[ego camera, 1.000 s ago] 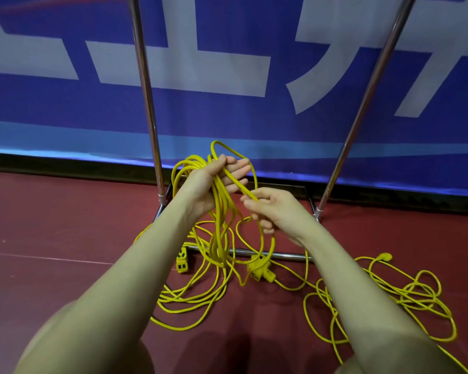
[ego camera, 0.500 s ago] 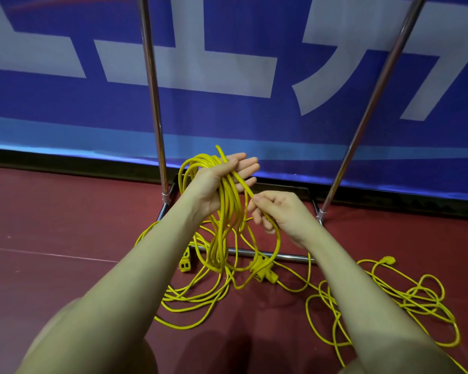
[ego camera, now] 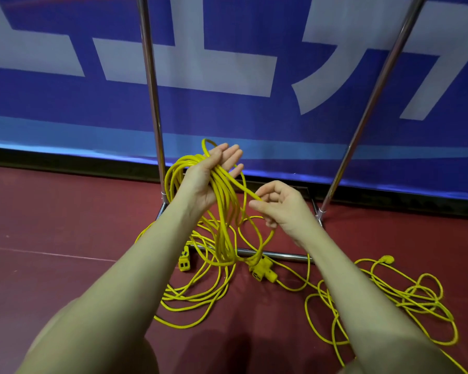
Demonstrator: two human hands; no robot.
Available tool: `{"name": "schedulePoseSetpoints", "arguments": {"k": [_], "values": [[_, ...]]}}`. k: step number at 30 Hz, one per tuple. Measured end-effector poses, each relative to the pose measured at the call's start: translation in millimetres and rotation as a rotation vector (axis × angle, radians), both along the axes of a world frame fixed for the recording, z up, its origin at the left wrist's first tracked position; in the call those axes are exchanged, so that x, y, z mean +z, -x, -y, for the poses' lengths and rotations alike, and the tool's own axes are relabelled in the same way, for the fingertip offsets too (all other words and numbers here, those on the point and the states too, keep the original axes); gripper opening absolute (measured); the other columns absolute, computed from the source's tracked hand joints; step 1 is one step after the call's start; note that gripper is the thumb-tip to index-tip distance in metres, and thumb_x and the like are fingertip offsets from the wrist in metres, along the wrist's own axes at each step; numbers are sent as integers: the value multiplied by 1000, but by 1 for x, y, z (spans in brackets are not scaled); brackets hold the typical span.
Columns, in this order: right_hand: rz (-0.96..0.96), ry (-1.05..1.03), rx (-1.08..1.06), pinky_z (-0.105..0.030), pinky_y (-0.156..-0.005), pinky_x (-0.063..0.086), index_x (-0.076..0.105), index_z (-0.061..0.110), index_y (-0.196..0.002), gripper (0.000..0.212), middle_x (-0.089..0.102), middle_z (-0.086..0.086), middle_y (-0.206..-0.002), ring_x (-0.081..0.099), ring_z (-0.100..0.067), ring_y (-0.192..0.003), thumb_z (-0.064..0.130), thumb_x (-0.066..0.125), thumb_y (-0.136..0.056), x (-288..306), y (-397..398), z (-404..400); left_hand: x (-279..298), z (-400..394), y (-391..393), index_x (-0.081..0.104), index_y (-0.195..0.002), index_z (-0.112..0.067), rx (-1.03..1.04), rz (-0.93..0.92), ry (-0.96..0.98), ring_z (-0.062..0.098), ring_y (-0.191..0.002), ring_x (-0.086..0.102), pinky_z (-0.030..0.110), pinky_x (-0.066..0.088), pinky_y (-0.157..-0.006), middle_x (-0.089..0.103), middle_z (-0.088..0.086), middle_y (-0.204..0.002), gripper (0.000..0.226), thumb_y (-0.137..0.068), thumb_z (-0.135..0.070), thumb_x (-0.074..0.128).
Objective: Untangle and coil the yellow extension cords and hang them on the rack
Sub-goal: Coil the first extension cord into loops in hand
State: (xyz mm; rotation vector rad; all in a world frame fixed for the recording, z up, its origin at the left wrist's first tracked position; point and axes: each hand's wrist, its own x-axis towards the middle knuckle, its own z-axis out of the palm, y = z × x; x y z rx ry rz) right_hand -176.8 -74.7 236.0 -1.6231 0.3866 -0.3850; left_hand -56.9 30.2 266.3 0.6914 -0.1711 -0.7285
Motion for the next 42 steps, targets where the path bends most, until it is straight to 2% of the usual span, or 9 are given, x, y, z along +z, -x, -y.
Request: {"name": "schedulePoseSetpoints", "arguments": {"k": [6,10,16,18,20,23,28,36,42], "values": [[39,146,-141,-16,-38,37,60,12,-73,16,55,-3,-57,42,-2,-37,2,66,-84,-4,-2,7,0,0,-1,55,-105,-6,-4,17,7,23,-110,60,35,54,-80,63,8,-116,20,-101,-13,37],[51,111,20,-16,-38,32,63,10,-74,20,58,1,-56,40,-4,-39,5,56,-92,2,0,6,-2,-1,1,55,-109,-3,-103,60,18,17,-88,71,33,58,-75,71,9,-96,19,-98,-8,40],[-32,-82,250,-17,-37,29,57,7,-78,20,48,3,-49,37,-7,-38,10,49,-96,0,2,2,2,2,7,55,-104,-4,-106,49,26,11,-93,66,30,58,-70,73,5,-93,20,-99,-3,35],[-31,-76,195,-18,-38,33,57,9,-85,8,52,3,-50,40,-7,-38,5,56,-92,-1,4,5,4,0,2,55,-105,-4,-67,35,51,11,-90,68,30,57,-71,71,6,-98,21,-100,-5,34],[17,-34,79,-18,-40,34,55,10,-86,11,58,2,-52,43,-7,-38,0,58,-90,-2,5,8,2,-1,-3,55,-106,-4,-34,23,61,14,-81,72,31,58,-72,70,6,-102,21,-100,-6,35],[81,53,-8,-16,-38,31,56,9,-81,13,65,0,-57,45,-7,-37,0,57,-90,0,5,11,-4,-1,-3,55,-107,-4,-35,25,42,16,-81,72,33,58,-74,72,8,-92,20,-100,-7,37],[19,59,166,-15,-35,29,57,6,-79,15,66,-1,-58,47,-7,-36,2,53,-93,2,1,2,-7,0,9,56,-107,-5,-153,53,-16,16,-82,72,30,58,-74,74,7,-90,21,-99,-12,38],[-37,-8,194,-16,-42,40,57,7,-83,10,56,5,-50,51,-6,-40,-1,60,-87,0,8,12,2,1,9,56,-101,-7,-105,113,-33,4,-46,57,22,56,-59,62,-3,-58,17,-100,-11,39],[58,-10,76,-15,-41,39,58,6,-79,14,61,1,-51,49,-5,-38,-4,58,-88,-2,5,11,1,1,8,55,-99,-7,-72,85,16,8,-53,64,26,58,-63,65,0,-60,18,-100,-13,38]]}}
